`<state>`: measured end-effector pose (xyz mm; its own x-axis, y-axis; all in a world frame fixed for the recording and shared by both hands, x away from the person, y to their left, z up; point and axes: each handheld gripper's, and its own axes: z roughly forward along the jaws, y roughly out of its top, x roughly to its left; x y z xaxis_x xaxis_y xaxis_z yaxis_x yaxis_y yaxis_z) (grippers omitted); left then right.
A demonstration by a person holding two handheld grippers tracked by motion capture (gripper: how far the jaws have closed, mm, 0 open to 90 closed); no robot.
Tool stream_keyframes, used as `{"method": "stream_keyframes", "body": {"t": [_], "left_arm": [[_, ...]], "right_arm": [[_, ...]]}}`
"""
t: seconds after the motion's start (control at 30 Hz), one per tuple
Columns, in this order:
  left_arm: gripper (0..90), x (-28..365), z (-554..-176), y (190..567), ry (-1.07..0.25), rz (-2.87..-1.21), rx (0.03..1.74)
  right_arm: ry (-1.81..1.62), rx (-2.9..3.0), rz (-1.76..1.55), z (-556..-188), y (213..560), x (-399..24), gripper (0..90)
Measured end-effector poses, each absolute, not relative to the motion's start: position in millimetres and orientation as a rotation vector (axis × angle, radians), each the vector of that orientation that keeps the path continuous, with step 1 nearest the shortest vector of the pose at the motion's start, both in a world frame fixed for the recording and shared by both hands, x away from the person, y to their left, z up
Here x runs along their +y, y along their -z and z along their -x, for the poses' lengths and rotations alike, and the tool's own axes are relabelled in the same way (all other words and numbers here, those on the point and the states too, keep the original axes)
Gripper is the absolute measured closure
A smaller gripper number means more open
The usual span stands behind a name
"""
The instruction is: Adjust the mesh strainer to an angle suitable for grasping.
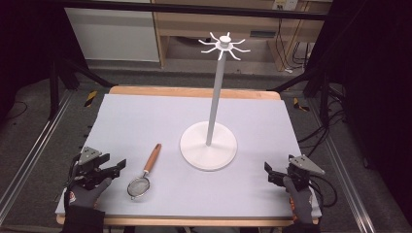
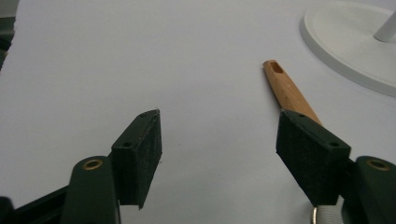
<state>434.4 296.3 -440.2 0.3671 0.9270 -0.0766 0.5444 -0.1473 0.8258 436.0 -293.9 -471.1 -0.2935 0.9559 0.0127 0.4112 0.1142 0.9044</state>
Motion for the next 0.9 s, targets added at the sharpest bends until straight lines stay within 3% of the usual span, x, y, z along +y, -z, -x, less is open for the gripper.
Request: {"method": "stream_keyframes", "body": {"t": [0.9], "left_arm": [[35.4,261.0,-440.4,417.4,-0.542,-1.928,1.186]], "right_arm": [[-1.090,1.845,-1.302,-435.8,469.5,-290.4,3.4]]}}
